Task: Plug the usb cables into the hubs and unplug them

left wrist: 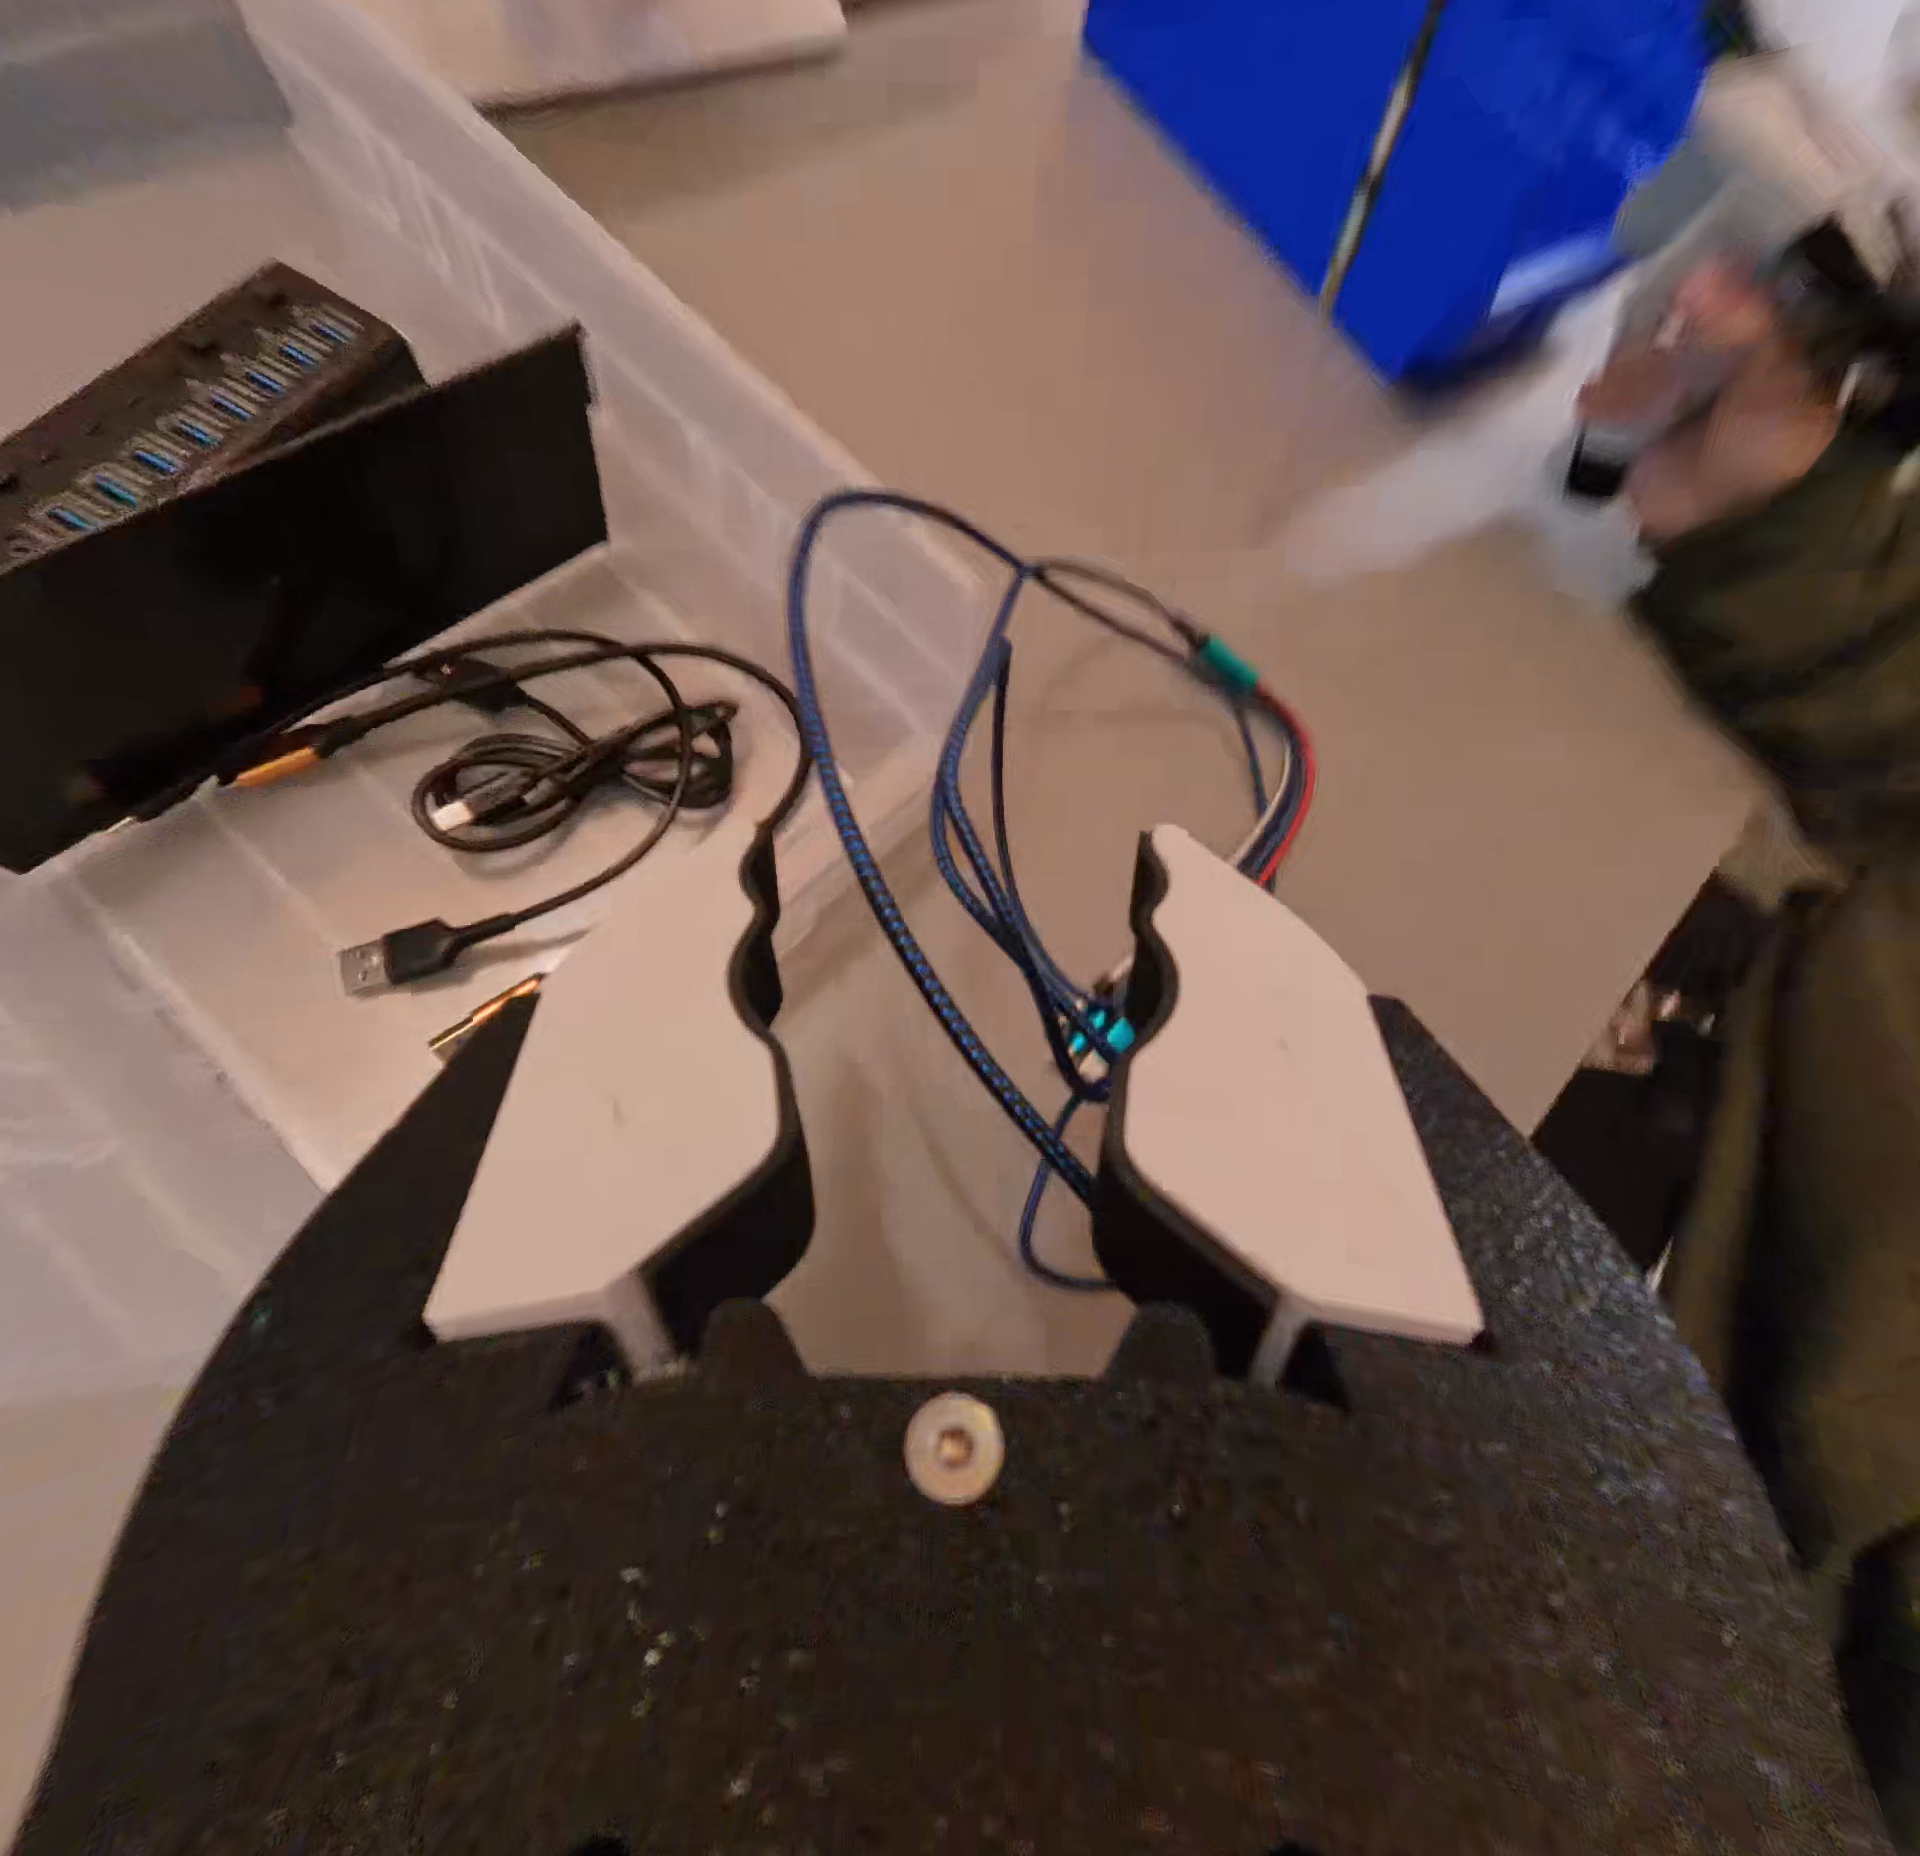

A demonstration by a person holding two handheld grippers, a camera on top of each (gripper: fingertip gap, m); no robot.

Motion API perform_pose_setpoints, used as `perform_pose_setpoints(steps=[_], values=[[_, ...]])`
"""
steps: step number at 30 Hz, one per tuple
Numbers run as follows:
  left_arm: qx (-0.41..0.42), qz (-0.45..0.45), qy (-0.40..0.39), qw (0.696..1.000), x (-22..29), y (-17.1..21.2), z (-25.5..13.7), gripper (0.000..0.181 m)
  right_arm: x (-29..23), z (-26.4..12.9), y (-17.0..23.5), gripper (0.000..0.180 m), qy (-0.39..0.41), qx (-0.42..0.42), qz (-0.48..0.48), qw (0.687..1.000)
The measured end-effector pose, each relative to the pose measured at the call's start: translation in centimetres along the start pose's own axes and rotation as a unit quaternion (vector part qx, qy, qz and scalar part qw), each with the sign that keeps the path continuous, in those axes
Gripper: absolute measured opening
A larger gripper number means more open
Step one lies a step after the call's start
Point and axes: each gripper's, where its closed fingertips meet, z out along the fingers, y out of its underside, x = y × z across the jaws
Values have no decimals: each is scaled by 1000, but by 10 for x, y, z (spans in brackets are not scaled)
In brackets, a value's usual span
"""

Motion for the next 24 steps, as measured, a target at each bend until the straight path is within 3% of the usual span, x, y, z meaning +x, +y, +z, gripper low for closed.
perform_pose_setpoints(steps=[2,5,7,9,12,14,16,17,20,21,24], values=[[42,-20,-27,999,-11,-5,-8,70,-2,0,0,35,-4,2,-1,1000],[61,29,-158,985,-38,-8,-31,70,-6,0,0,36,-16,3,-2,1000],[52,150,-202,967,-20,-18,-43,61,-8,0,2,36,-21,1,-5,1000],[-36,291,-174,940,17,-9,-35,60,-10,2,5,36,-25,-3,-6,1000],[-164,441,-206,858,38,1,-25,60,-13,4,9,36,-25,-12,-16,999],[-215,505,-174,818,58,8,-17,59,-14,4,10,36,-27,-15,-20,999],[-232,592,-273,722,54,-22,-28,57,-14,3,11,36,-25,-15,-22,999],[-258,603,-269,706,58,-23,-30,54,-13,2,11,36,-25,-16,-19,999],[-323,550,-100,764,93,17,-10,51,-12,3,11,36,-23,-16,-15,999],[-343,547,-44,762,101,33,-2,50,-12,3,11,36,-25,-16,-14,999],[-435,562,26,703,96,76,12,47,-16,3,12,36,-32,-16,-16,999]])
